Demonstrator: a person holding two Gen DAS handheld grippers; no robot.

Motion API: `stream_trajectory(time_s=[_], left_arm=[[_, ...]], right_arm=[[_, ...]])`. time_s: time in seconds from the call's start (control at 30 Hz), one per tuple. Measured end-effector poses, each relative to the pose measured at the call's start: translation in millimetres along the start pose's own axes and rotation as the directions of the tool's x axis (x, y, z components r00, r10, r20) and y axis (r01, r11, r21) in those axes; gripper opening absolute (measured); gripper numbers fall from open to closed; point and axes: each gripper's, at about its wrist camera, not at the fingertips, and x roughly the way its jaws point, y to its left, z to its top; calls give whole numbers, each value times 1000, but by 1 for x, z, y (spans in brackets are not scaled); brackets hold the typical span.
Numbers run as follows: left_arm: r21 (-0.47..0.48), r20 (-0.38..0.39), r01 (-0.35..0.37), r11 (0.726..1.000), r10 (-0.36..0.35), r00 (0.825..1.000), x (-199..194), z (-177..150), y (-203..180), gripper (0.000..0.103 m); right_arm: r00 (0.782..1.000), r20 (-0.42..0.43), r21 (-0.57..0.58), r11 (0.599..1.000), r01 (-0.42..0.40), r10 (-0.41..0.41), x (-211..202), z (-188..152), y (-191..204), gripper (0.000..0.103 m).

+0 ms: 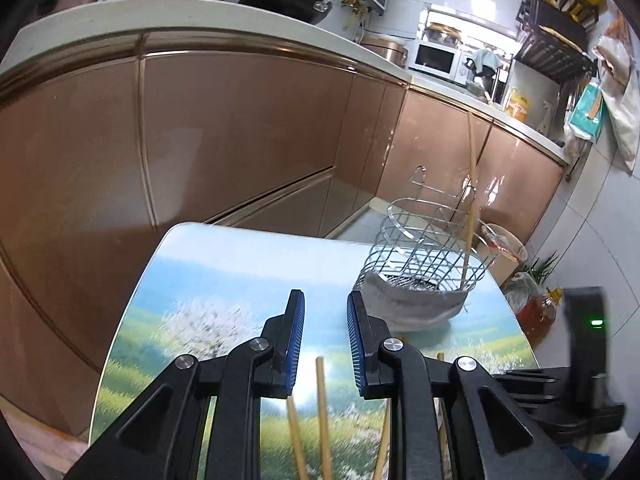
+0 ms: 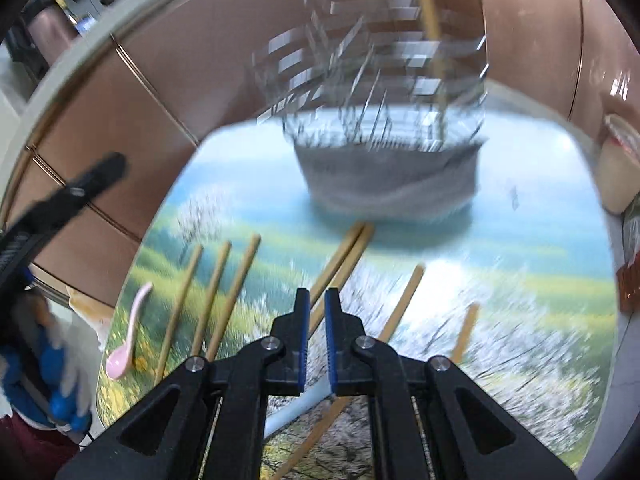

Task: Organize utensils
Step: 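Grasp another wooden chopstick from the table with the right gripper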

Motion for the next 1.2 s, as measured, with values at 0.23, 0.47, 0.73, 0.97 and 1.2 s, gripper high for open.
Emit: stream_trajectory(time_s=[0.23,0.47,0.73,0.97,1.2], left_arm=[[-64,-9,5,998,-6,1000,-11,-9,34,27],[-140,-12,22,990,-24,1000,-18,-22,69,30],[-163,-30,38,986,-43,999,-21,-35,86,32],[-206,-50,50,977,-62,997,-18,-44,96,33],[-215,-46,46,976,-57,997,-27,-47,101,33]], right_arm=[[992,-98,19,997,78,-76,28,-1,9,7],[979,-149,39,989,145,-138,40,7,14,8],[957,-199,42,974,223,-211,54,13,26,11],[935,-226,12,959,284,-274,65,21,39,11],[945,-190,71,957,283,-265,65,21,40,8]])
